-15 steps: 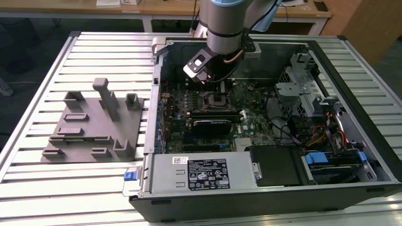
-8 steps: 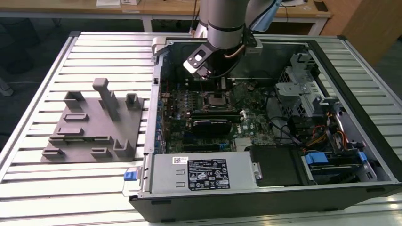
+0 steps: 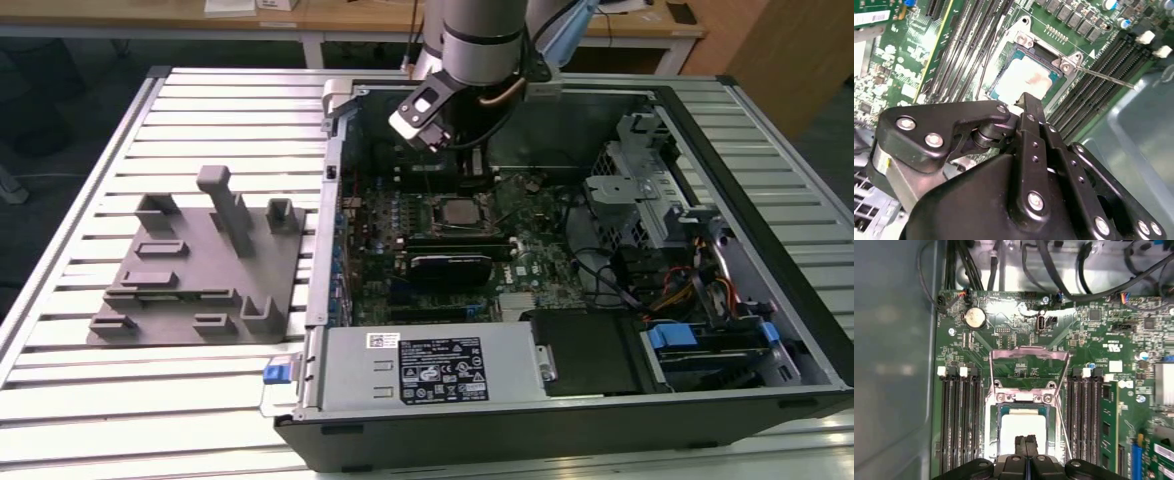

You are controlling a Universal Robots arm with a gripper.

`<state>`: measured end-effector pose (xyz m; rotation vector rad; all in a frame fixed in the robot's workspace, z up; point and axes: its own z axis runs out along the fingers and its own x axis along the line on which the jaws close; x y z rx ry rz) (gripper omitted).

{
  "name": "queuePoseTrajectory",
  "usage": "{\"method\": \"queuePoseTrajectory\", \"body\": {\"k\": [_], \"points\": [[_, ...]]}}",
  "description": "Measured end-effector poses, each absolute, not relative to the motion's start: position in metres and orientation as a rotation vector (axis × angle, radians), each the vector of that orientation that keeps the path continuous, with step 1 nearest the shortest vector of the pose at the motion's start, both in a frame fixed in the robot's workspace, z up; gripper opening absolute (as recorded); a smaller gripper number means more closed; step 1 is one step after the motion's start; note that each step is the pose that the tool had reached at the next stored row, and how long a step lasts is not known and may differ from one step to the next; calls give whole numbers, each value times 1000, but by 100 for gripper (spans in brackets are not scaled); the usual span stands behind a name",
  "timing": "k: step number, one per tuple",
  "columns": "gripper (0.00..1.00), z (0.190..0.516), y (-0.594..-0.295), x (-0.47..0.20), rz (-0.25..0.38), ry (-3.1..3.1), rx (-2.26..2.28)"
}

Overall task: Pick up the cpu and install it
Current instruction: 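Place the cpu into insertion slot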

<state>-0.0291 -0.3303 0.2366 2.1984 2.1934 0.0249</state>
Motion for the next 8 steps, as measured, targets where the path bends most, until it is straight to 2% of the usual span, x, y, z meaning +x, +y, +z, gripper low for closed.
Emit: {"method": "queuePoseTrajectory", "body": {"k": [8], "points": [[11, 257, -330, -29, 27, 2192, 2197]]}}
